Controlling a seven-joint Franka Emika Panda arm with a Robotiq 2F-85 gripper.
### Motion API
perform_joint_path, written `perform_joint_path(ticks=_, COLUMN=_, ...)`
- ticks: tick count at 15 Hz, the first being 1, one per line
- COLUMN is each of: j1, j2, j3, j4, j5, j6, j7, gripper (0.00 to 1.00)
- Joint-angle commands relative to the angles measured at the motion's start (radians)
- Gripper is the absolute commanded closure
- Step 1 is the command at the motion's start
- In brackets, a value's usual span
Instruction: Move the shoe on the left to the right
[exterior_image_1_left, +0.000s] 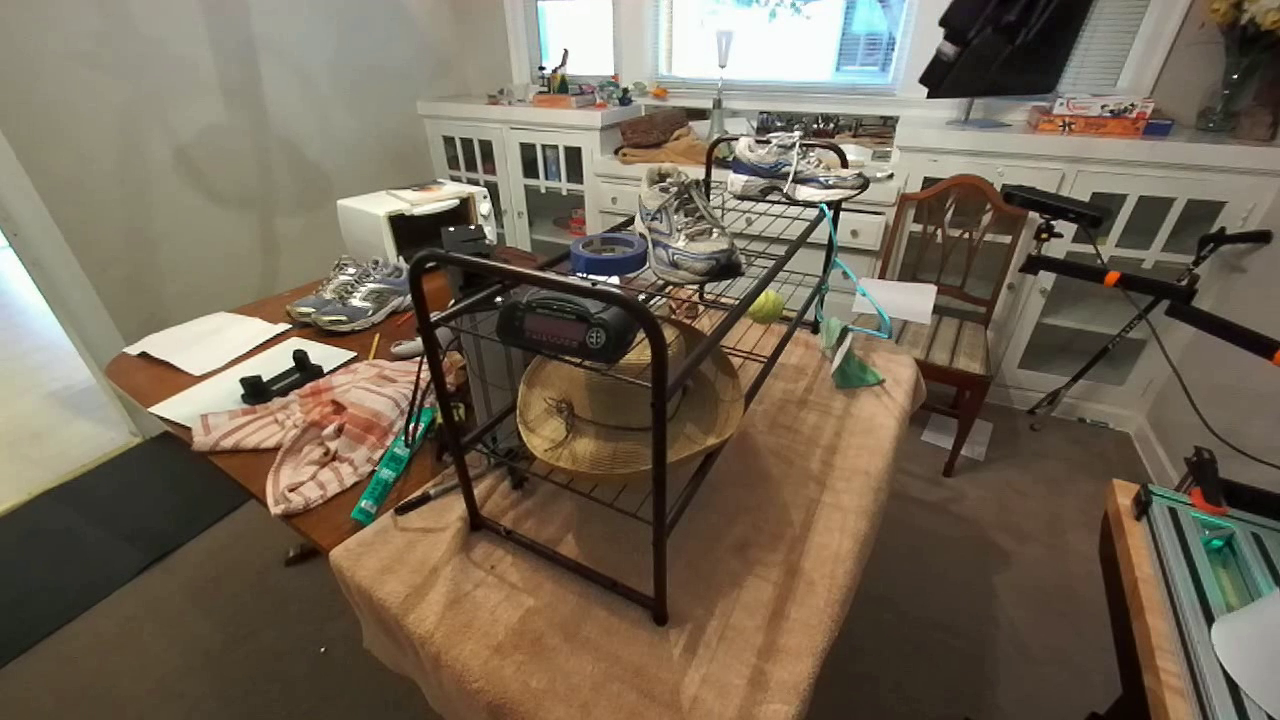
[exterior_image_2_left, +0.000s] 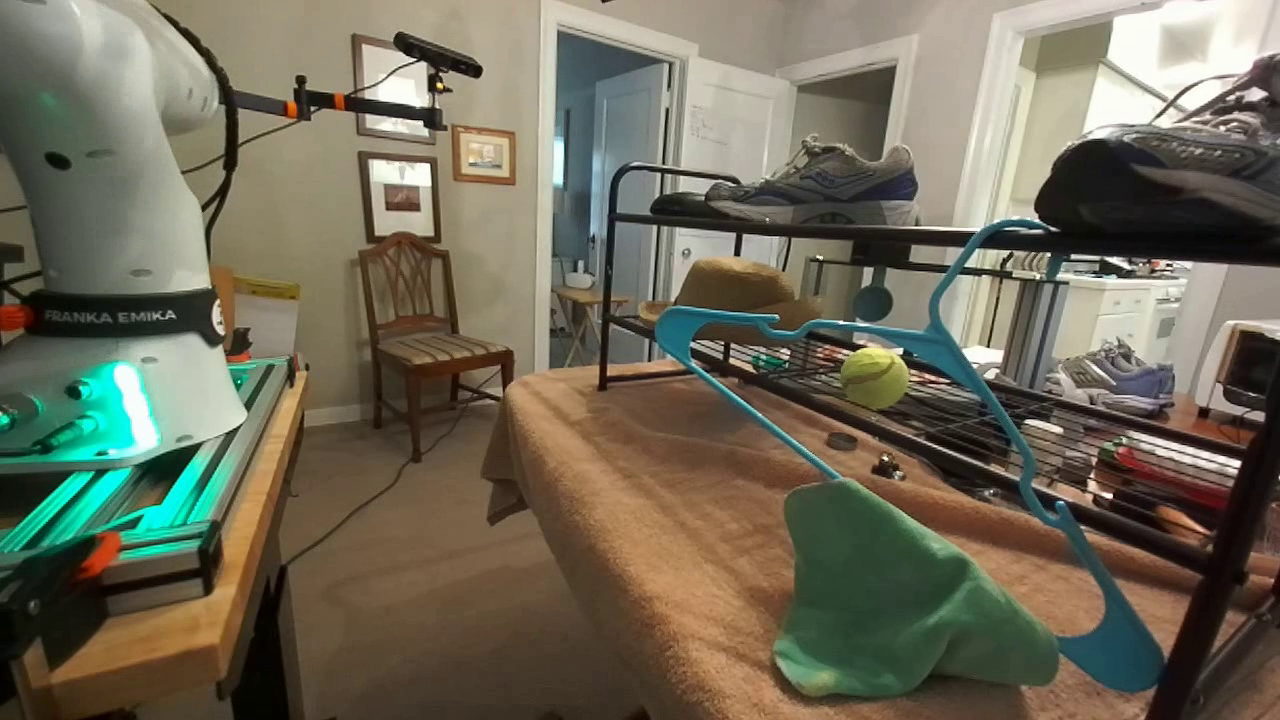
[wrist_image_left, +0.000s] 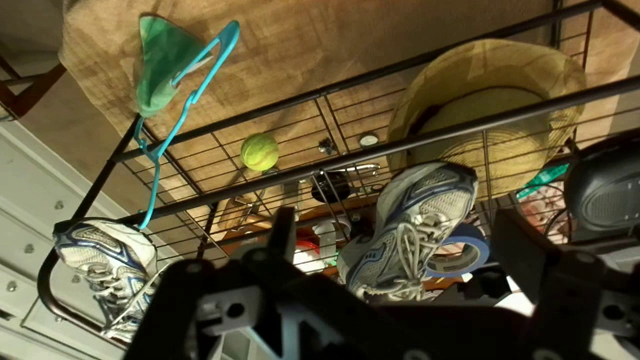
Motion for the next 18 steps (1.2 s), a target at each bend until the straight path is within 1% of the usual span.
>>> perform_joint_path(ticks=1, j1=-0.002, j2=0.196, j3=-0.024, j4=0.181, j5=0.047, j6=-0.003, j7=0.043, gripper=0.0)
perform_joint_path(ticks=3, j1=-0.002, j2=0.285, j3=-0.027, j4=0.272, j5=0.074, j6=-0.013, j7=0.081, gripper=0.0)
perform_joint_path(ticks=5, j1=-0.008, j2=0.373, j3=-0.019, j4=0.361, j5=0.095, j6=-0.023, j7=0.164, gripper=0.0)
perform_joint_path(ticks=7, j1=0.0, j2=0.444, j3=-0.02, j4=0.426, j5=0.112, j6=-0.023, j7=0.216, gripper=0.0)
perform_joint_path(ticks=9, j1=0.002, j2=0.497, j3=-0.016, j4=0.469, j5=0.103, j6=-0.021, j7=0.26, gripper=0.0)
perform_joint_path(ticks=10, j1=0.006, j2=0.432, j3=-0.025, j4=0.402, j5=0.086, j6=0.0, j7=0.213, gripper=0.0)
perform_joint_path(ticks=12, j1=0.008, j2=0.459, j3=-0.026, j4=0.419, j5=0.084, j6=0.0, j7=0.217, gripper=0.0)
perform_joint_path(ticks=16, j1=0.007, j2=0.447, j3=-0.026, j4=0.419, j5=0.084, j6=0.0, j7=0.216, gripper=0.0)
perform_joint_path(ticks=18, j1=0.009, j2=0.477, j3=-0.029, j4=0.449, j5=0.096, j6=0.0, j7=0.211, gripper=0.0)
